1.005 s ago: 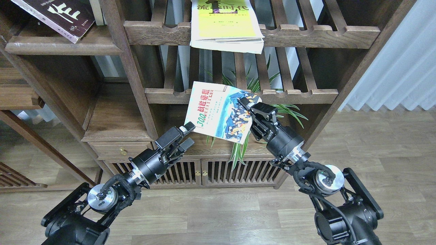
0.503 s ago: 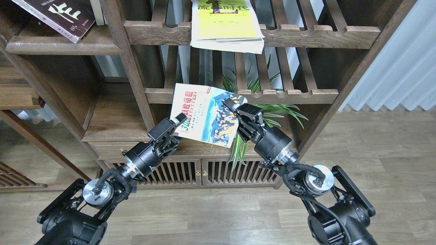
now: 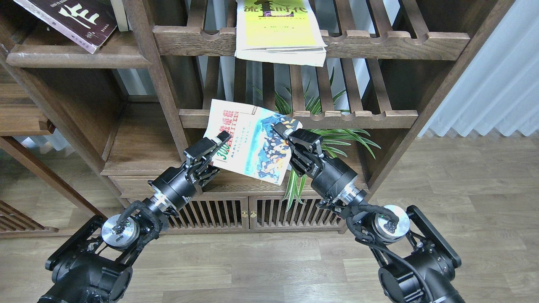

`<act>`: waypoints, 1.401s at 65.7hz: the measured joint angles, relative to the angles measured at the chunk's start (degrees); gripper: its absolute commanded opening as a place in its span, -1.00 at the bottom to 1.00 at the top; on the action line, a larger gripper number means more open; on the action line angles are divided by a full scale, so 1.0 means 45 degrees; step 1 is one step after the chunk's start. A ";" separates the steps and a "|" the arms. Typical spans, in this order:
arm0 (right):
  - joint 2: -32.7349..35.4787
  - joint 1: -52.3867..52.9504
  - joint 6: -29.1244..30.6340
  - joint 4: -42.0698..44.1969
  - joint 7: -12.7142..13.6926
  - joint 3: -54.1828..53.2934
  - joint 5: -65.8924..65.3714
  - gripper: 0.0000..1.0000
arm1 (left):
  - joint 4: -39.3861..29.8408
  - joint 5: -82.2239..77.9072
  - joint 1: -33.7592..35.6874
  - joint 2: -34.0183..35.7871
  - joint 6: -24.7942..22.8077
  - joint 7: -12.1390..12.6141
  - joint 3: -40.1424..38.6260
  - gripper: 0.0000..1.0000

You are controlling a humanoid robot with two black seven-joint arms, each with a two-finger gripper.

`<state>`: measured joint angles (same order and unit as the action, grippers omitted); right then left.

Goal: Organize books on shelf
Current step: 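Bring the left gripper to the blue book and grasp it from the right, then carry the blue book with the left gripper up to the top shelf corner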

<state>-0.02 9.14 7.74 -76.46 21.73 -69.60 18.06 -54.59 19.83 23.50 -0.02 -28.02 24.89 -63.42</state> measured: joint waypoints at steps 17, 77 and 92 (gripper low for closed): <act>0.0021 -0.0018 0.0076 0.0705 -0.0091 -0.0219 -0.0092 -0.15 | -0.0050 0.0048 -0.0621 0.0459 0.0014 0.0342 -0.0386 -0.97; 0.0005 0.0053 0.0025 0.3511 -0.0769 -0.0268 -0.0185 0.64 | -0.4162 -0.0148 0.0181 0.7378 0.0002 0.0694 0.0042 -0.95; 0.0005 0.0127 -0.0022 0.3739 -0.0751 -0.0226 -0.0185 0.64 | -0.4964 -0.0151 0.0348 0.9037 0.0002 0.0696 -0.0079 -0.93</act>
<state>0.00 9.71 7.64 -59.63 18.35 -70.61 17.22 -76.92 19.15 25.07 40.65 -28.01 28.02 -63.77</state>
